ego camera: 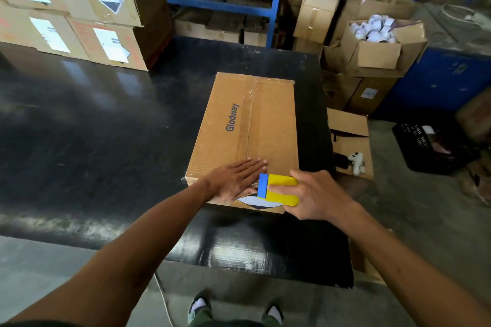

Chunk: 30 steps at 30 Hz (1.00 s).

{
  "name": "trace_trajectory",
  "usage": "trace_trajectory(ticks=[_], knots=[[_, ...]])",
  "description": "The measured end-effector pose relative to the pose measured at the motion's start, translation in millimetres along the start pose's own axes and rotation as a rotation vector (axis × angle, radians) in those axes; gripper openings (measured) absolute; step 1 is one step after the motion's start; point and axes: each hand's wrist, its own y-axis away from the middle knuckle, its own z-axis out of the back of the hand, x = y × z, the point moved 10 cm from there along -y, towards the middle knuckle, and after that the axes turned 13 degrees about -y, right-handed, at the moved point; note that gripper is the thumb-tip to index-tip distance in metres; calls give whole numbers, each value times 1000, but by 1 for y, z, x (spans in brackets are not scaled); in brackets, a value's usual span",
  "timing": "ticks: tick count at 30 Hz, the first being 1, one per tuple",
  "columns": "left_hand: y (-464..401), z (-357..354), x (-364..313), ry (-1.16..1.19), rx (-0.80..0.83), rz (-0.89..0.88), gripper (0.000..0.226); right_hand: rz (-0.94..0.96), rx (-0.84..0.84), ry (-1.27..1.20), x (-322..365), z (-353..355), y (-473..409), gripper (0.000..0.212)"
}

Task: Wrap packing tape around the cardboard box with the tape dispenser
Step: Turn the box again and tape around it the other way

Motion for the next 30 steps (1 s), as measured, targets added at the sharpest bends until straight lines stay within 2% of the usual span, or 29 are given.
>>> trace_trajectory(ticks=[4,11,16,20,30], knots=[[-1,-2,1,4,21,5,65,34,-10,8,-2,10,9,49],[-1,-5,1,11,102,1,66,6,15,-5,-57,16,55,53],[-7,-2,0,39,110,3,69,43,-12,-23,-56,10,59,51],[-47,7,-25,16,58,-16,73,49,-58,-36,-57,13,62,50],[-63,-16,-39,12,112,27,72,107,-101,-60,-65,13,64,55]])
